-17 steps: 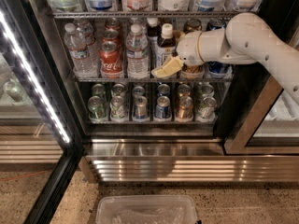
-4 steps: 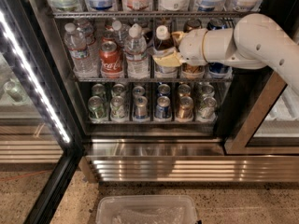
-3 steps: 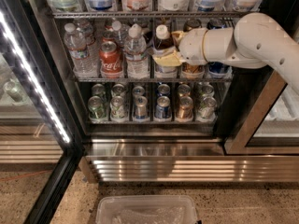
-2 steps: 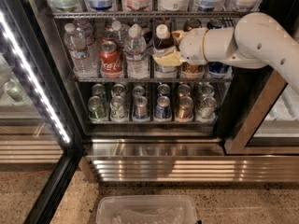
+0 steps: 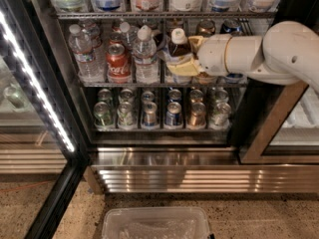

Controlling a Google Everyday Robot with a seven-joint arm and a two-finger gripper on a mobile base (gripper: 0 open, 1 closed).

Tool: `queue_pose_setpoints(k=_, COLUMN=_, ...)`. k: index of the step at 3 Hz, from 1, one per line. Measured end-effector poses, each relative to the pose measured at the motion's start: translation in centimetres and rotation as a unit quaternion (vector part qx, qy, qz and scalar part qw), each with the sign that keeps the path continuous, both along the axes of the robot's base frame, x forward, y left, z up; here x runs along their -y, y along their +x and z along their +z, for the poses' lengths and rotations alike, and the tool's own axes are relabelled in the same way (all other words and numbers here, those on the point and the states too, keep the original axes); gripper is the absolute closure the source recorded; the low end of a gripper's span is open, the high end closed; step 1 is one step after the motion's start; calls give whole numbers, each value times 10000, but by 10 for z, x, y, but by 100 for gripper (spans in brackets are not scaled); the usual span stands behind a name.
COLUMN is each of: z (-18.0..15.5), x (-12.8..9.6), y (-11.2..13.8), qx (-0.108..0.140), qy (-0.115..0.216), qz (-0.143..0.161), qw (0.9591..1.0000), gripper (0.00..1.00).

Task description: Pick blue plastic bottle from middle shelf of fridge

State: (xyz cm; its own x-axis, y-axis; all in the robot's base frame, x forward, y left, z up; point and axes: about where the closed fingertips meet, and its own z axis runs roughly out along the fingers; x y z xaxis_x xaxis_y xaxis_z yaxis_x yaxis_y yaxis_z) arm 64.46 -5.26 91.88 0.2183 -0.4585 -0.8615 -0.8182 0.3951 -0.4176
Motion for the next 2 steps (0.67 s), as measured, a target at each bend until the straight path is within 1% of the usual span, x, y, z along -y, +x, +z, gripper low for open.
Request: queue_pose_setpoints(k=2, z=-5, x=0, y=-2, qx=8, qy=7, qz=-10, qw=10000, gripper=100)
